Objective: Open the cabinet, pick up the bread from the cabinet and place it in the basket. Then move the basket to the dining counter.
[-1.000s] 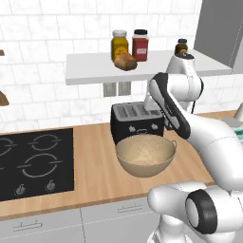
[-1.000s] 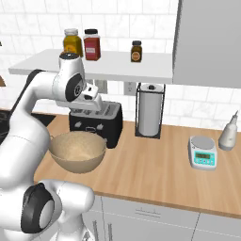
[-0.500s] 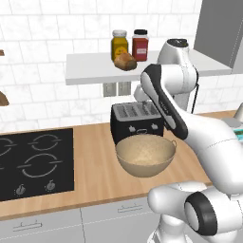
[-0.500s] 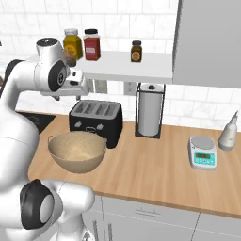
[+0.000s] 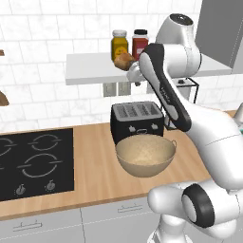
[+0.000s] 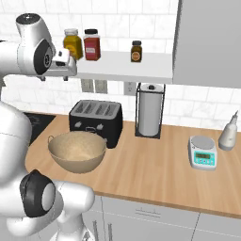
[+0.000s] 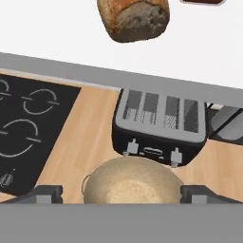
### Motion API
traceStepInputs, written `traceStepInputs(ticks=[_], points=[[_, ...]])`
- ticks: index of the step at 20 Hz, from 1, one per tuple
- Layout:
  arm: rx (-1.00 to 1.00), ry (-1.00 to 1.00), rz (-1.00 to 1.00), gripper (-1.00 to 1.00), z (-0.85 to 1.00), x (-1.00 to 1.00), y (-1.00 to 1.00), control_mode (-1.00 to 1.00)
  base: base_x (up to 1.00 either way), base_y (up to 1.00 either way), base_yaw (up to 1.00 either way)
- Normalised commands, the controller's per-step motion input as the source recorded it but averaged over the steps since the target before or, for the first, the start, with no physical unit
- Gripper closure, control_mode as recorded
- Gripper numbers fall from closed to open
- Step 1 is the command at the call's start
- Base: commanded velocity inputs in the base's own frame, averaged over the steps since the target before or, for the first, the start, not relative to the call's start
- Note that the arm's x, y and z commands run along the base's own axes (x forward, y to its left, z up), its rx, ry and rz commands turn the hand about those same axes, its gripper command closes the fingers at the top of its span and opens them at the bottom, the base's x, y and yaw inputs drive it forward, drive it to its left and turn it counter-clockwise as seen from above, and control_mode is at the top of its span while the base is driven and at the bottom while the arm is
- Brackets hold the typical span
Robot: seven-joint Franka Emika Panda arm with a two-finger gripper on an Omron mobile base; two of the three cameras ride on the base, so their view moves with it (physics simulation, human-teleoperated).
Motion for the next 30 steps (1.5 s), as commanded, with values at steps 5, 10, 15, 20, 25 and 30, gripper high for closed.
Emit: traceStepInputs(ticks=[5, 10, 15, 20, 25, 30], points=[[0.09, -0.13, 0.01, -1.00, 0.39, 0.29, 0.00, -1.00, 0.00, 0.00, 0.00], [0.01, -0.37, 0.03, -1.00, 0.29, 0.09, 0.00, -1.00, 0.00, 0.00, 0.00], [0.00, -0.05, 0.00, -1.00, 0.32, 0.18, 0.00, -1.00, 0.00, 0.00, 0.00], [-0.08, 0.01, 0.02, -1.00, 0.23, 0.26, 0.03, -1.00, 0.00, 0.00, 0.00], [-0.04, 0.09, 0.00, -1.00, -0.05, 0.51, 0.00, -1.00, 0.00, 0.00, 0.00], [0.00, 0.00, 0.00, -1.00, -0.25, 0.48, 0.03, -1.00, 0.00, 0.00, 0.00]])
